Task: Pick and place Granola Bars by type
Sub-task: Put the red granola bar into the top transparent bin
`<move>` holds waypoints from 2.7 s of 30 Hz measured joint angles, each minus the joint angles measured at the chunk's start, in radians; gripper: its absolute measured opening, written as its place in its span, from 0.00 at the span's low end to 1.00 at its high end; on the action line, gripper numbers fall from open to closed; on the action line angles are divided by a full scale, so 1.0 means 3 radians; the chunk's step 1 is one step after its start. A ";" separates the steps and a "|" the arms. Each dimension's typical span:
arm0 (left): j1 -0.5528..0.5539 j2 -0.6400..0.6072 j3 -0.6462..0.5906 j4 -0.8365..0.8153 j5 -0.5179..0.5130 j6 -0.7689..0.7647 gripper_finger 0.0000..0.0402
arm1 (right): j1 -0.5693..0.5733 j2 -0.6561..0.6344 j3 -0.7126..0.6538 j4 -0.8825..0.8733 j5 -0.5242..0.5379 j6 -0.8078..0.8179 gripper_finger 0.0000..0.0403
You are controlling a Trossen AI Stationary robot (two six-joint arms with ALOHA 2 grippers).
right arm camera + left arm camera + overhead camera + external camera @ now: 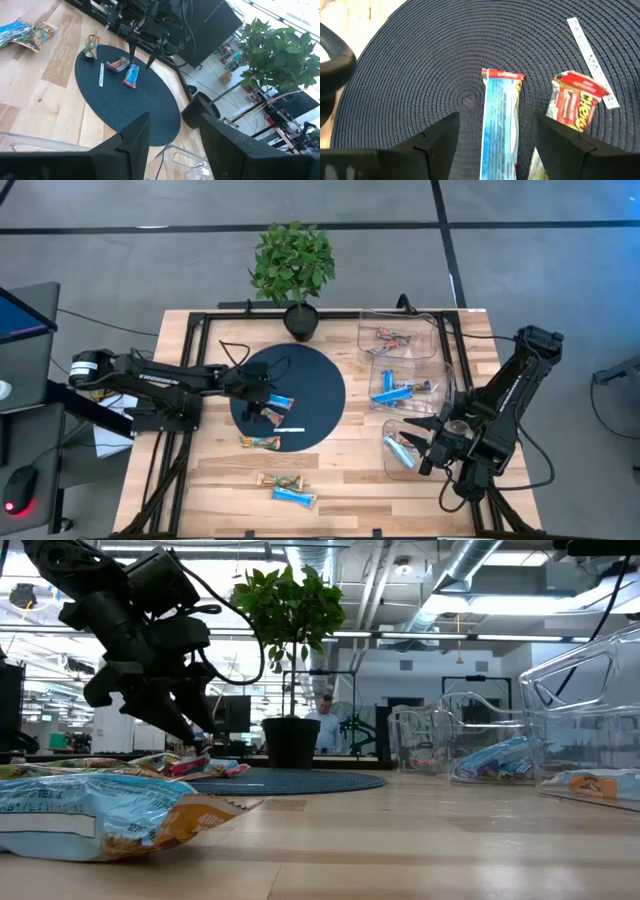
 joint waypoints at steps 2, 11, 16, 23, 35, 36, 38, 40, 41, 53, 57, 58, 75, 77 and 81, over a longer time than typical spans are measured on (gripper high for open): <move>0.0000 0.0066 0.0000 0.0054 0.0000 0.0005 0.60 | 0.0000 0.0000 0.0000 0.0000 -0.0001 0.0001 0.41; 0.0003 0.0425 0.0027 0.0194 -0.0088 0.0046 0.60 | -0.0001 -0.0003 0.0000 0.0011 -0.0004 0.0001 0.41; 0.0004 0.0427 0.0027 0.0105 -0.0028 0.0018 0.60 | -0.0002 -0.0003 0.0000 0.0015 -0.0004 0.0001 0.41; 0.0070 0.0501 0.0017 0.0041 -0.0023 -0.0137 0.60 | -0.0003 -0.0003 0.0000 0.0025 -0.0005 0.0001 0.41; 0.0184 0.0583 0.0013 0.0041 0.0000 -0.0282 0.50 | -0.0003 -0.0003 0.0000 0.0024 -0.0006 0.0001 0.41; 0.0184 0.0584 0.0013 0.0041 0.0000 -0.0283 0.48 | -0.0003 -0.0003 0.0000 0.0024 -0.0006 0.0002 0.41; 0.0184 0.0584 0.0013 0.0039 -0.0006 -0.0282 0.44 | -0.0003 -0.0003 0.0000 0.0024 -0.0006 0.0003 0.41; 0.0184 0.0586 0.0013 0.0036 -0.0014 -0.0285 0.40 | -0.0003 -0.0003 0.0000 0.0024 -0.0006 0.0001 0.41; 0.0184 0.0586 0.0013 0.0036 -0.0014 -0.0297 0.38 | -0.0003 -0.0003 0.0000 0.0024 -0.0006 0.0001 0.41; 0.0184 0.0592 0.0139 0.0032 -0.0023 -0.0376 0.27 | -0.0003 -0.0001 0.0000 0.0024 -0.0006 0.0002 0.41; 0.0184 0.0592 0.0173 0.0116 -0.0009 -0.0400 0.27 | -0.0003 -0.0001 0.0000 0.0024 -0.0006 0.0002 0.41; 0.0184 0.0592 0.0182 0.0155 -0.0005 -0.0402 0.27 | -0.0003 -0.0001 0.0000 0.0024 -0.0006 0.0001 0.41; 0.0183 0.0591 0.0186 0.1820 0.0224 -0.0308 0.27 | -0.0003 0.0000 0.0000 0.0022 -0.0004 0.0001 0.41; 0.0183 0.0591 0.0186 0.2017 0.0203 -0.0245 0.27 | -0.0003 0.0000 0.0000 0.0022 -0.0003 0.0001 0.41; 0.0190 0.0657 0.0189 0.2409 0.0177 -0.0112 0.27 | -0.0016 0.0000 0.0000 0.0019 -0.0003 0.0000 0.41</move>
